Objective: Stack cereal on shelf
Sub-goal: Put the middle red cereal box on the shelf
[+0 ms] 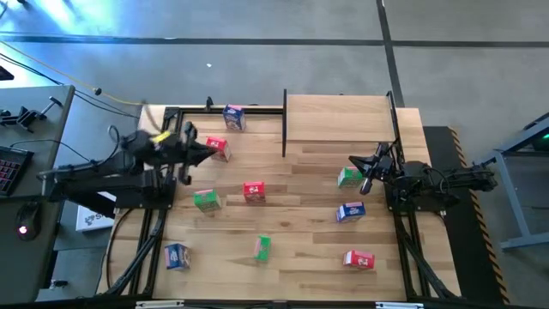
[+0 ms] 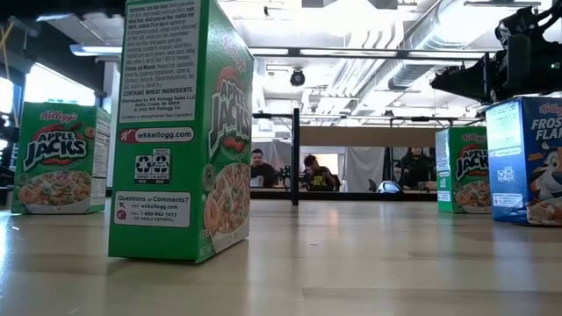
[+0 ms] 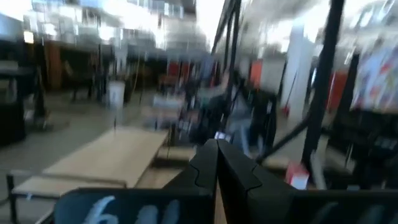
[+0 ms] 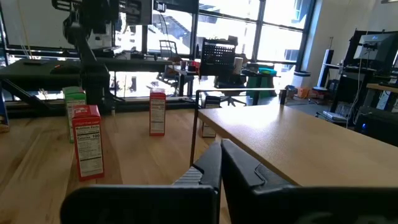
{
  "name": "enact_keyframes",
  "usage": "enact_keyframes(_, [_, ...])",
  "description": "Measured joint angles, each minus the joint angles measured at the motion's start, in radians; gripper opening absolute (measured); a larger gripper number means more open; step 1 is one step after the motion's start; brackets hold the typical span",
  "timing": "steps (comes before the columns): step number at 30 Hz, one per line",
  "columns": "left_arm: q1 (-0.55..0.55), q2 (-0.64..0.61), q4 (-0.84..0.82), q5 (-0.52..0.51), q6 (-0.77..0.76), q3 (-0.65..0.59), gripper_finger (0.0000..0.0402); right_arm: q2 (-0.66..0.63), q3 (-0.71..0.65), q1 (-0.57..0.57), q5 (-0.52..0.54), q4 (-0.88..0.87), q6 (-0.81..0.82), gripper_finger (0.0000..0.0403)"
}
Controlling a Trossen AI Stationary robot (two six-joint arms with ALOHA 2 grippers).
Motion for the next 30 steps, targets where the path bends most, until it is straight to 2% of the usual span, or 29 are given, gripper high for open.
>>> enact_keyframes(6, [-0.026, 0.323, -0.248, 0.011, 0.079, 0.243, 0.0021, 0.0, 0.0, 0.0, 0.0, 0.0, 0.0, 0.0])
enact_keyframes(11, [-0.1, 0.545, -0.53, -0.001, 0.097, 0.398, 0.007, 0.0, 0.0, 0.0, 0.0, 0.0, 0.0, 0.0])
enact_keyframes(14, [-0.151, 0.657, -0.636, -0.007, 0.093, 0.469, 0.0106, 0.0, 0.0, 0.0, 0.0, 0.0, 0.0, 0.0])
enact_keyframes(21, [-0.209, 0.846, -0.805, -0.084, 0.042, 0.617, 0.0188, 0.0, 0.0, 0.0, 0.0, 0.0, 0.0, 0.0])
enact_keyframes(30, [-0.22, 0.972, -0.911, -0.14, 0.016, 0.704, 0.0265, 0.0, 0.0, 0.0, 0.0, 0.0, 0.0, 0.0])
